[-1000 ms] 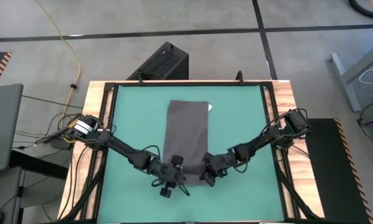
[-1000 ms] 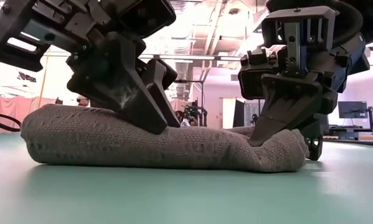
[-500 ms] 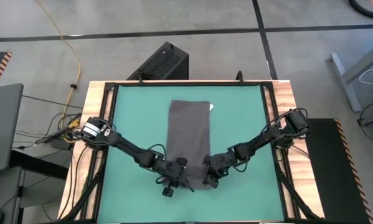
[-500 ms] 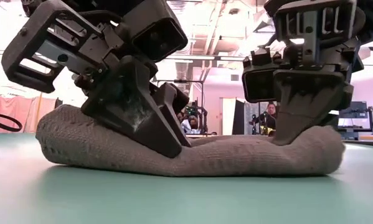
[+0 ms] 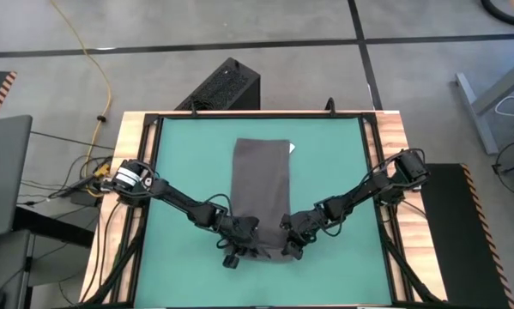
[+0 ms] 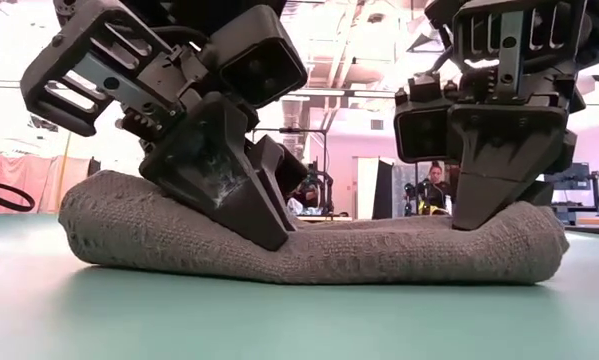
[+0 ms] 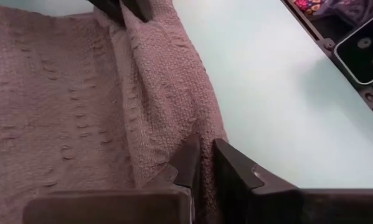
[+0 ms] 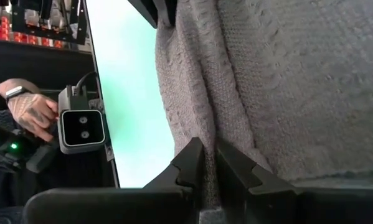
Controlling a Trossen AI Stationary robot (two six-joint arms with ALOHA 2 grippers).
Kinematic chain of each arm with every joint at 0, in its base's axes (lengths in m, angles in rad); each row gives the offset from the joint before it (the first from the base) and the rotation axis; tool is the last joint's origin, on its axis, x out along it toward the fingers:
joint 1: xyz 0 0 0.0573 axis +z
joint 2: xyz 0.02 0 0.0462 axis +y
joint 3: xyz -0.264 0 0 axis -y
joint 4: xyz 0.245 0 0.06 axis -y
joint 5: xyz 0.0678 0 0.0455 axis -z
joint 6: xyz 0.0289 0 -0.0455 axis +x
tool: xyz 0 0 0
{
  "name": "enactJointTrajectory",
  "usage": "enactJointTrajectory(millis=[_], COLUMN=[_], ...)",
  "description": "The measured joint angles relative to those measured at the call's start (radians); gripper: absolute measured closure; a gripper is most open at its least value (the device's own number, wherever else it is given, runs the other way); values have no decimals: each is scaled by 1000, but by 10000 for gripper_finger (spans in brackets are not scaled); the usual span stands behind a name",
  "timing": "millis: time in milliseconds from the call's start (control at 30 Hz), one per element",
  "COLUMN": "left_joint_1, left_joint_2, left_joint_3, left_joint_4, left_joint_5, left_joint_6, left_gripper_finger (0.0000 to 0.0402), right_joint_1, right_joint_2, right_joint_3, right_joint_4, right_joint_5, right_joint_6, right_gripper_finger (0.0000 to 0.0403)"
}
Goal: Roll towel into tight, uniform cylinder
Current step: Roll the gray towel
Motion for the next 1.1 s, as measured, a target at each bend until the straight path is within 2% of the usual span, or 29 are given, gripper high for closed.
enactJointTrajectory(millis=[400, 633, 800, 1100], left_joint_1=[-3, -2, 14, 24], left_joint_2=[2, 3, 3, 3], left_joint_3=[-4, -5, -5, -5], left_joint_4=[-12, -14, -15, -17], left_joint_5=[94, 95, 98, 124], left_joint_6=[-14, -14, -12, 5], left_gripper_finger=[398, 402, 401, 401], right_joint_1=[24, 86, 116, 117], right_joint_2=[-135, -196, -185, -230], right_joint_3=[-1, -1, -1, -1], right_joint_4=[-130, -284, -301, -360], right_joint_5=[1, 122, 218, 220], right_joint_6=[-35, -57, -119, -169], right_gripper_finger=[340, 340, 340, 310])
